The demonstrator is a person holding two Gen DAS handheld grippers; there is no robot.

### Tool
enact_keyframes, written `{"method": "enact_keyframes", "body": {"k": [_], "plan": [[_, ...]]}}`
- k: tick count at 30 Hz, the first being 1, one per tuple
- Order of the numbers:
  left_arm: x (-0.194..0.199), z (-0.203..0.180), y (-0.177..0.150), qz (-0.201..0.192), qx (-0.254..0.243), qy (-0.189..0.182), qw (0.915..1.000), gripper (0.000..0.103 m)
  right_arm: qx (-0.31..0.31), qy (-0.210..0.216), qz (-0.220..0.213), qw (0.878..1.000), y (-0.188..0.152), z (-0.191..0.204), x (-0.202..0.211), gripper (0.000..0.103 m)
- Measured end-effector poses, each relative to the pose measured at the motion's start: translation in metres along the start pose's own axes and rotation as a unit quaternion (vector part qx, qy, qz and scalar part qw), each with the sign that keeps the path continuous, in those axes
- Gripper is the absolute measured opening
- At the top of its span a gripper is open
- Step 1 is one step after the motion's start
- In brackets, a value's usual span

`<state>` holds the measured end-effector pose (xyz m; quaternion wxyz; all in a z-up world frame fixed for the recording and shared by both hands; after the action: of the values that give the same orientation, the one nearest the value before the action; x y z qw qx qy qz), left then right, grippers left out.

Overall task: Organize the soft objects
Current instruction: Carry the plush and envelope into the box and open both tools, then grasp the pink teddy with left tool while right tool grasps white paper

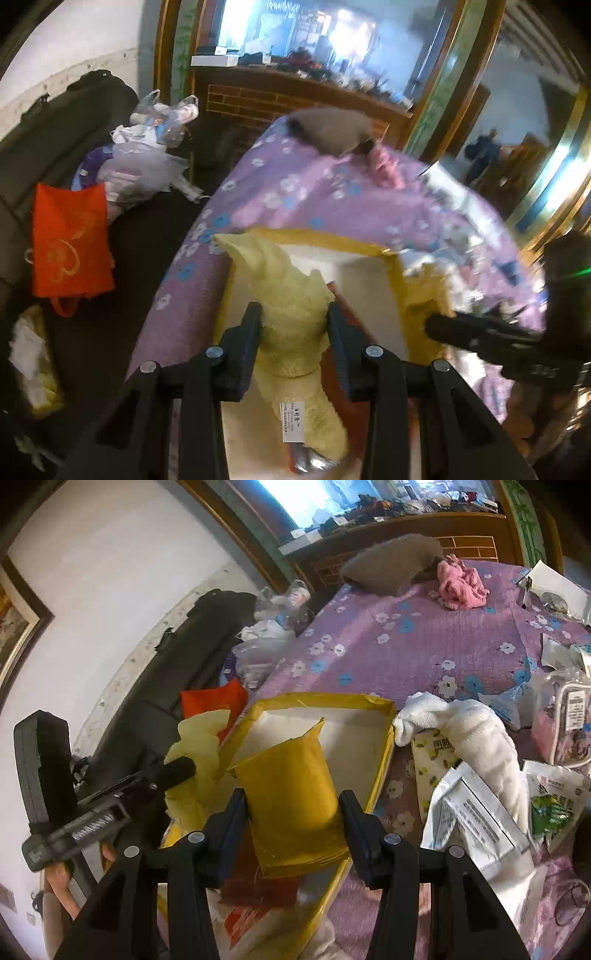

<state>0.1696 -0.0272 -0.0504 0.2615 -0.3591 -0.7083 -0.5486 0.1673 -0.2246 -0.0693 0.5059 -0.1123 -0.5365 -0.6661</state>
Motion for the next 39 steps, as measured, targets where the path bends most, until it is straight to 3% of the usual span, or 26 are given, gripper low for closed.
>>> {"method": "enact_keyframes", "body": {"k": [4,10,13,17,20,23,25,29,31,34,39], "plan": [[-0.022,0.002,-0.001,0.018,-0.016,0.028,0.9993,0.035,-0.006,-0.013,0.016,1.0,0.004,-0.005,-0.022,0.056],[-0.036,0.009,-0.006,0.029,-0.002,0.021,0.9994,0.038,-0.001,-0.022,0.022,1.0,0.005,-0.006,-0.037,0.056],[-0.032,0.005,-0.009,0.027,0.0,0.005,0.9996,0.06,0.0,-0.029,0.016,0.999,0.004,-0.008,-0.034,0.058],[-0.001,-0.004,-0.011,0.008,0.001,-0.015,0.9999,0.068,-0.004,-0.016,-0.02,1.0,0.001,-0.007,-0.004,0.07],[0.042,-0.021,-0.023,-0.042,0.001,-0.019,0.9989,0.082,0.004,-0.012,-0.074,0.997,-0.012,-0.004,0.043,0.078],[0.068,-0.044,-0.042,-0.062,0.001,-0.039,0.9973,0.084,0.001,-0.021,-0.121,0.992,-0.035,-0.009,0.091,0.081],[0.073,-0.066,-0.058,-0.051,-0.003,-0.066,0.9965,0.084,-0.008,-0.006,-0.128,0.992,-0.053,-0.019,0.113,0.082],[0.065,-0.108,-0.089,-0.013,-0.023,-0.085,0.996,0.084,-0.043,0.016,-0.105,0.993,-0.085,-0.046,0.135,0.082],[0.061,-0.122,-0.098,-0.005,-0.033,-0.082,0.9961,0.084,-0.048,-0.001,-0.09,0.995,-0.096,-0.058,0.137,0.082],[0.054,-0.138,-0.107,0.01,-0.038,-0.087,0.9954,0.084,-0.043,-0.031,-0.06,0.997,-0.101,-0.072,0.133,0.082],[0.043,-0.149,-0.114,0.018,-0.039,-0.067,0.9968,0.084,-0.031,-0.031,-0.031,0.999,-0.093,-0.085,0.115,0.082]]}}
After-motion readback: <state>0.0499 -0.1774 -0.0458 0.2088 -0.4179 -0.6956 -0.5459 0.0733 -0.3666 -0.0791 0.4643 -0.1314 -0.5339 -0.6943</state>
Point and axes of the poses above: each gripper's, at about its wrist camera, not at the fingertips, and x roughly against the way its jaws point, z to its left, y to its top, the point moved 2 cm from there along -x, roughly the way its jaws point, and after that the axes turned 6 degrees about x, right-handed, at the moved point
